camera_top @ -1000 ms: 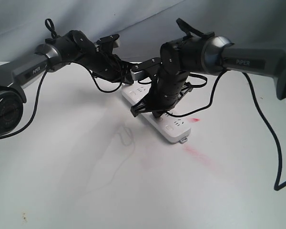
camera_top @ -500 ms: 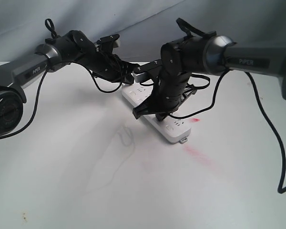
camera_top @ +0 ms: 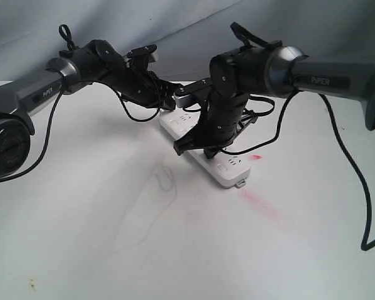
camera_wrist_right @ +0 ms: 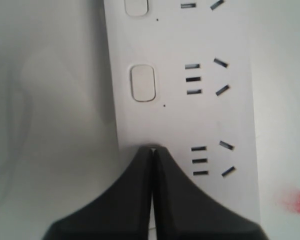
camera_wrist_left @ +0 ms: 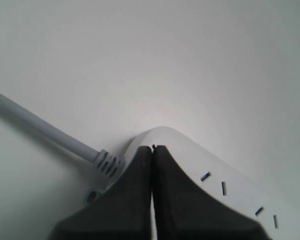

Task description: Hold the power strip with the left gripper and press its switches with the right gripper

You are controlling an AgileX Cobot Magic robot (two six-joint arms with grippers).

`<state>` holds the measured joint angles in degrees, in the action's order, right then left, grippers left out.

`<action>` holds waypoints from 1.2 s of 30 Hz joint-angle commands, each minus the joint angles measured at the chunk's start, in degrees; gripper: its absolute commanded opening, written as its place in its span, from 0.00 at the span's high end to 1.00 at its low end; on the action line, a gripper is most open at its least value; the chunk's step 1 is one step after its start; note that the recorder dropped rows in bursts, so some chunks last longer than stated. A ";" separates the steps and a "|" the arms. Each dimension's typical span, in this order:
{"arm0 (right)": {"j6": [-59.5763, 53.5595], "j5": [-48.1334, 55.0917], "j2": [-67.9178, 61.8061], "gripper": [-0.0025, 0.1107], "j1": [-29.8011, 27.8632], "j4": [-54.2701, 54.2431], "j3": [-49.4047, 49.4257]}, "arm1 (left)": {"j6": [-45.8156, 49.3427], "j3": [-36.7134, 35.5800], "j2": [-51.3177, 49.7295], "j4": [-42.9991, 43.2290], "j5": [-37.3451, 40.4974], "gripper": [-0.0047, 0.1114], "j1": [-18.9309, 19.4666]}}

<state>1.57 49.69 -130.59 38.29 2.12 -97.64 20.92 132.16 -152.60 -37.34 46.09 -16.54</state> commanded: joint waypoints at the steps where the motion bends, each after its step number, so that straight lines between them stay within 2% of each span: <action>1: 0.00 5.01 -4.60 0.98 -0.19 0.11 4.52 | 0.56 0.07 -0.33 0.41 0.18 0.96 -0.11; 4: 0.41 3.12 -4.85 0.98 -0.19 0.11 8.58 | 0.56 0.07 -0.33 0.41 0.18 0.96 -0.11; 14: 0.40 8.98 -9.68 0.98 -0.08 1.43 8.25 | 0.56 0.07 -0.33 0.41 0.18 0.96 -0.11; 22: -0.43 8.57 -12.16 0.98 -0.08 0.21 8.15 | 0.56 0.07 -0.33 0.41 0.18 0.96 -0.11; 27: -1.57 12.43 -13.66 0.98 0.04 -1.11 5.36 | 0.56 0.07 -0.33 0.41 0.18 0.96 -0.11; 31: -2.95 20.27 -16.69 0.98 0.04 -3.09 0.47 | 0.56 0.07 -0.33 0.41 0.18 0.96 -0.11; 36: -2.56 20.27 -18.50 0.98 0.71 -2.12 -3.58 | 0.56 0.07 -0.33 0.41 0.18 0.96 -0.11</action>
<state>-0.89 58.26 -136.31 38.29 1.61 -105.60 21.05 132.16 -152.60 -37.34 46.09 -16.54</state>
